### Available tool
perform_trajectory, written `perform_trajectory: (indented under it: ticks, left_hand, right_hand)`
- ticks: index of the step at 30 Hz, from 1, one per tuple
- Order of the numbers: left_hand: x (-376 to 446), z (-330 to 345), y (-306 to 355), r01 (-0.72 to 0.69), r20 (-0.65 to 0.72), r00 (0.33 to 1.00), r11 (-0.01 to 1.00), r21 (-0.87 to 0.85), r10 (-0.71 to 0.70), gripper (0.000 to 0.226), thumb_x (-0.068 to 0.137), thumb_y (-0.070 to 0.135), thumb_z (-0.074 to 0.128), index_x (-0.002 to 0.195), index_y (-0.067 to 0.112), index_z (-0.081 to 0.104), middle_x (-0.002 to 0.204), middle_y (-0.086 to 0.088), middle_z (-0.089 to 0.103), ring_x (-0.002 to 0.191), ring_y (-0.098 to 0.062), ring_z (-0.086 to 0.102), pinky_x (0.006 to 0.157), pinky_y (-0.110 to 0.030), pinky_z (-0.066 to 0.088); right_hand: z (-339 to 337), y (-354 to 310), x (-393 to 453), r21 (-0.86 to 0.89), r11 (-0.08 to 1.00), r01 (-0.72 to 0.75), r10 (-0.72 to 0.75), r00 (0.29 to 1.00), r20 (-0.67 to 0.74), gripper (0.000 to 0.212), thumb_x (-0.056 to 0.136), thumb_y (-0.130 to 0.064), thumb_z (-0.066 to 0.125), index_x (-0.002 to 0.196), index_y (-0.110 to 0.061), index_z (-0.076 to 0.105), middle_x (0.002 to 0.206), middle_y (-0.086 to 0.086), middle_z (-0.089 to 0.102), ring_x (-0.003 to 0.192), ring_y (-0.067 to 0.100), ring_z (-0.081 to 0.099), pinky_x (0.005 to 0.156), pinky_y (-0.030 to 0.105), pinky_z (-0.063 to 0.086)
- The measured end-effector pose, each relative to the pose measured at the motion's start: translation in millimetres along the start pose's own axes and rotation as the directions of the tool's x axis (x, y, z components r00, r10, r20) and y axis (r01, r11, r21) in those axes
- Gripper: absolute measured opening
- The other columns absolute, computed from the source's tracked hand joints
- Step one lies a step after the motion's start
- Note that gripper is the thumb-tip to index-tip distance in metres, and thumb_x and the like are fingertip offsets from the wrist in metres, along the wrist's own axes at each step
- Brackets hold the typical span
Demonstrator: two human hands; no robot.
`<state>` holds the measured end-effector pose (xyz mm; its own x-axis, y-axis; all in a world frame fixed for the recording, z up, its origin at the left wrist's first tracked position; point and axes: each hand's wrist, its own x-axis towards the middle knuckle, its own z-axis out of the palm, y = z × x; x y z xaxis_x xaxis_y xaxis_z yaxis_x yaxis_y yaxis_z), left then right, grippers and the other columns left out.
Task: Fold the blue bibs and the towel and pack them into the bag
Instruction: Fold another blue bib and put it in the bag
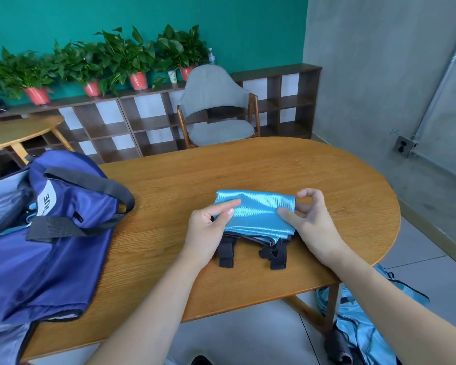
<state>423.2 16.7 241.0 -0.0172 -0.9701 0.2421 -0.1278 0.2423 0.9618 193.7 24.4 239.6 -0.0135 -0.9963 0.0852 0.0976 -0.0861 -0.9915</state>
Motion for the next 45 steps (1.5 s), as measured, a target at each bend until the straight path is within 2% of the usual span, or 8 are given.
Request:
perform_trajectory:
  ticks: [7, 16, 26, 29, 33, 36, 41, 45]
  left_hand:
    - [0, -1, 0, 0.045, -0.062, 0.997, 0.995, -0.084, -0.05, 0.031, 0.099, 0.005, 0.061, 0.106, 0.03, 0.078, 0.113, 0.017, 0.075, 0.114, 0.003, 0.065, 0.101, -0.019, 0.046]
    - [-15, -9, 6, 0.104, 0.027, 0.994, 0.995, 0.004, -0.104, 0.02, 0.097, 0.013, 0.065, 0.1, 0.026, 0.081, 0.112, 0.016, 0.074, 0.114, 0.001, 0.063, 0.106, -0.029, 0.044]
    - [-72, -102, 46, -0.017, -0.044, 0.998, 0.927, 0.376, 0.036, 0.021, 0.094, 0.027, 0.069, 0.112, 0.037, 0.073, 0.118, 0.033, 0.066, 0.108, 0.01, 0.06, 0.095, -0.015, 0.044]
    - [-81, -158, 73, -0.036, -0.075, 0.994, 0.875, 0.483, 0.082, 0.023, 0.097, 0.031, 0.065, 0.116, 0.043, 0.069, 0.122, 0.033, 0.063, 0.086, -0.006, 0.066, 0.079, -0.019, 0.05]
    - [-93, -244, 101, 0.032, -0.171, 0.983, 0.857, 0.514, 0.066, 0.029, 0.091, 0.038, 0.069, 0.118, 0.049, 0.065, 0.127, 0.021, 0.064, 0.113, -0.004, 0.061, 0.101, -0.034, 0.049]
    - [-97, -303, 115, 0.093, -0.302, 0.949, 0.843, 0.53, 0.086, 0.033, 0.086, 0.045, 0.066, 0.119, 0.049, 0.066, 0.118, -0.004, 0.07, 0.097, -0.036, 0.066, 0.09, -0.05, 0.056]
    - [-85, -379, 113, 0.139, -0.408, 0.899, 0.782, 0.607, 0.157, 0.026, 0.101, 0.024, 0.062, 0.122, 0.038, 0.066, 0.133, 0.021, 0.061, 0.086, 0.004, 0.057, 0.076, -0.001, 0.038]
    - [-65, -411, 102, 0.192, -0.464, 0.868, 0.742, 0.642, 0.177, 0.029, 0.101, 0.018, 0.061, 0.125, 0.034, 0.065, 0.138, 0.014, 0.059, 0.128, -0.005, 0.05, 0.101, -0.01, 0.029]
  right_hand:
    - [4, -4, -4, -0.18, 0.975, 0.134, -0.118, 0.988, 0.101, 0.006, 0.092, -0.009, 0.072, 0.095, -0.013, 0.069, 0.099, -0.01, 0.068, 0.077, 0.015, 0.059, 0.072, 0.021, 0.045]
    - [14, -16, -14, -0.247, 0.969, -0.012, 0.054, 0.985, 0.165, 0.018, 0.091, -0.012, 0.072, 0.107, -0.018, 0.078, 0.117, -0.009, 0.072, 0.1, -0.007, 0.066, 0.079, 0.004, 0.045]
    - [109, -46, -33, -0.159, 0.987, 0.026, 0.024, 0.953, 0.301, 0.029, 0.091, -0.01, 0.072, 0.116, -0.023, 0.073, 0.113, -0.003, 0.074, 0.09, 0.018, 0.073, 0.074, 0.028, 0.061]
    - [162, -64, -35, -0.08, 0.997, 0.023, 0.011, 0.917, 0.398, 0.031, 0.091, -0.01, 0.071, 0.12, -0.022, 0.07, 0.109, 0.0, 0.075, 0.084, 0.022, 0.074, 0.067, 0.026, 0.061]
    - [242, -82, -31, -0.104, 0.988, 0.118, -0.052, 0.87, 0.49, 0.035, 0.092, -0.017, 0.072, 0.124, -0.029, 0.068, 0.115, -0.007, 0.072, 0.091, 0.013, 0.074, 0.077, 0.02, 0.056]
    - [305, -92, -28, -0.06, 0.988, 0.139, -0.083, 0.828, 0.554, 0.037, 0.094, -0.014, 0.07, 0.129, -0.024, 0.065, 0.12, -0.008, 0.069, 0.096, 0.004, 0.071, 0.076, 0.013, 0.053]
    - [404, -97, -16, -0.08, 0.973, 0.218, -0.135, 0.812, 0.568, 0.038, 0.101, -0.017, 0.06, 0.138, -0.026, 0.054, 0.102, -0.005, 0.067, 0.08, 0.004, 0.064, 0.075, 0.015, 0.052]
    - [459, -88, 1, -0.124, 0.965, 0.233, -0.144, 0.858, 0.492, 0.056, 0.103, -0.015, 0.052, 0.149, -0.03, 0.023, 0.079, -0.003, 0.053, 0.062, 0.011, 0.051, 0.056, 0.02, 0.043]
